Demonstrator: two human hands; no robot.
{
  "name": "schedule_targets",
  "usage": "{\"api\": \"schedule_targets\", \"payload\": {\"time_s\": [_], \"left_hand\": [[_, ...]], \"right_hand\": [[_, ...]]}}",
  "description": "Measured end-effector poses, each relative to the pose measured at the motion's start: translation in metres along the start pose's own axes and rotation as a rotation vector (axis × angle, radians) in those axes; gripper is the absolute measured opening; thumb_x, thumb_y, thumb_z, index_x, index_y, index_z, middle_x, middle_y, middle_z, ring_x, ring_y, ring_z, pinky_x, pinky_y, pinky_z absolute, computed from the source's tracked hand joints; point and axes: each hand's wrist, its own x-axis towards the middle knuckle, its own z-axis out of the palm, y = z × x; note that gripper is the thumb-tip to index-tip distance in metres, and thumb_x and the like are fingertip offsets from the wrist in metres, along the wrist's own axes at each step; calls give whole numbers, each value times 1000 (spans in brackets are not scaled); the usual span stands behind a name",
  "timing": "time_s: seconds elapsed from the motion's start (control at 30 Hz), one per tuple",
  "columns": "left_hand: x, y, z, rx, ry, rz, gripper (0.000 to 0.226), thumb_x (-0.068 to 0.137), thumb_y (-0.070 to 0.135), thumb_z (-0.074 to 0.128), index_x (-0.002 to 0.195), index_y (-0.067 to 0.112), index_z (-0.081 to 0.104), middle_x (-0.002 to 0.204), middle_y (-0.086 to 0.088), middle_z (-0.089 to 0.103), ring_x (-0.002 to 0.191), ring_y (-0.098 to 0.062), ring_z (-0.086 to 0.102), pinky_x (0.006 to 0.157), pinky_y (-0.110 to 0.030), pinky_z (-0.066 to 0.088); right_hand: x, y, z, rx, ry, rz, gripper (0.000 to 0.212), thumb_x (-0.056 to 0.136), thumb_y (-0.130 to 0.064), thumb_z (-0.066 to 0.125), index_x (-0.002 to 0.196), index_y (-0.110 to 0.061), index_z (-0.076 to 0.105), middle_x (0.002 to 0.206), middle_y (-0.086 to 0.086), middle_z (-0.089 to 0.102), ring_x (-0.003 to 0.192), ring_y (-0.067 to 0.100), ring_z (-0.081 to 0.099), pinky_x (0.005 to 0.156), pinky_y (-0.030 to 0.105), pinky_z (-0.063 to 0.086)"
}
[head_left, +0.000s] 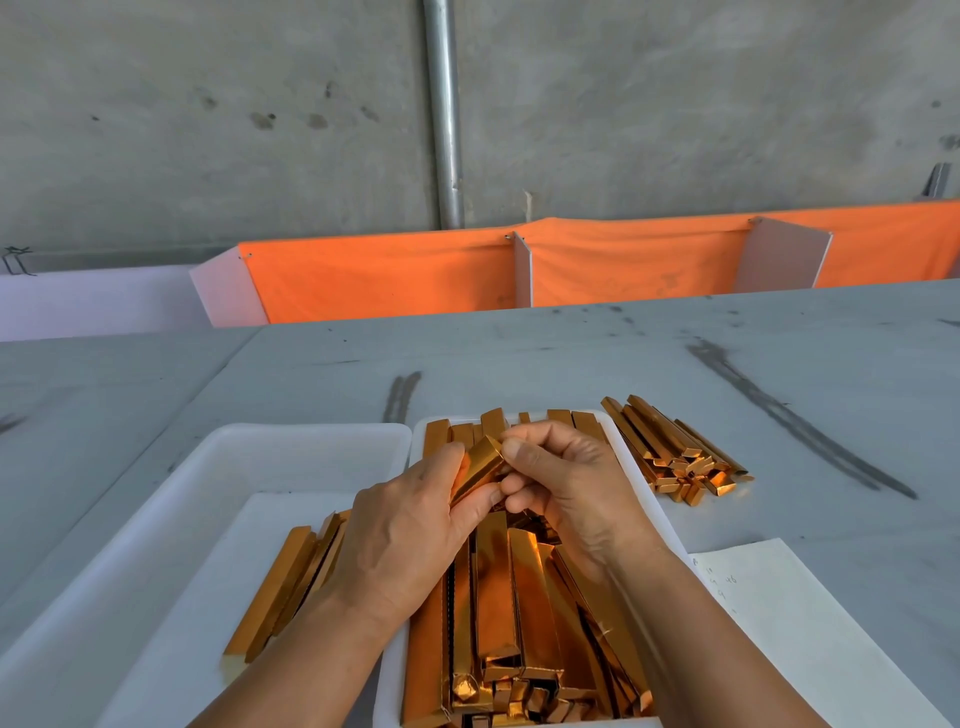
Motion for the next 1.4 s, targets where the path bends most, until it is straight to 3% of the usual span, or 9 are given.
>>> {"api": "schedule_targets", "payload": {"time_s": [0.27,0.37,0.47,0.8,1.27,1.4], "left_hand": [[0,2,-1,17,27,-8,48,88,58,42,105,16,58,70,7,62,53,-10,60,45,-19,45],[0,1,0,25,44,-20,50,87,57,42,106,14,59,68,6,62,52,-11,61,43,-20,47],[0,0,1,21,49,-29,52,88,58,40,108,14,59,69,6,63,53,-12,62,43,-22,49],[0,0,1,3,29,-19,50,88,58,40,112,16,57,73,8,64,56,-10,63,46,-20,49],[0,-1,1,73,30,-60,50,88,57,43,109,14,58,71,5,65,53,-13,63,43,-22,47],[0,-1,2,83,13,-53,48,89,57,45,111,16,58,73,6,66,55,-13,64,44,-26,51]], "right_hand": [[-1,3,1,-113,52,-119,23,72,-27,73,89,-11,76,65,11,70,51,14,64,54,21,55],[-2,3,3,-155,43,-156,10,84,-16,71,90,-17,78,67,10,72,53,15,65,57,22,56],[-2,4,3,-157,42,-148,21,92,-3,64,92,-18,78,68,12,72,54,15,65,58,22,56],[-2,1,3,-94,36,-98,15,93,-2,61,92,-10,74,65,12,70,52,14,66,54,20,56],[-6,6,6,-255,35,-222,34,92,2,62,91,-28,78,76,4,75,61,15,70,62,20,56],[-3,7,7,-238,51,-196,18,89,-4,68,88,-19,77,72,7,74,59,15,68,59,21,56]]}}
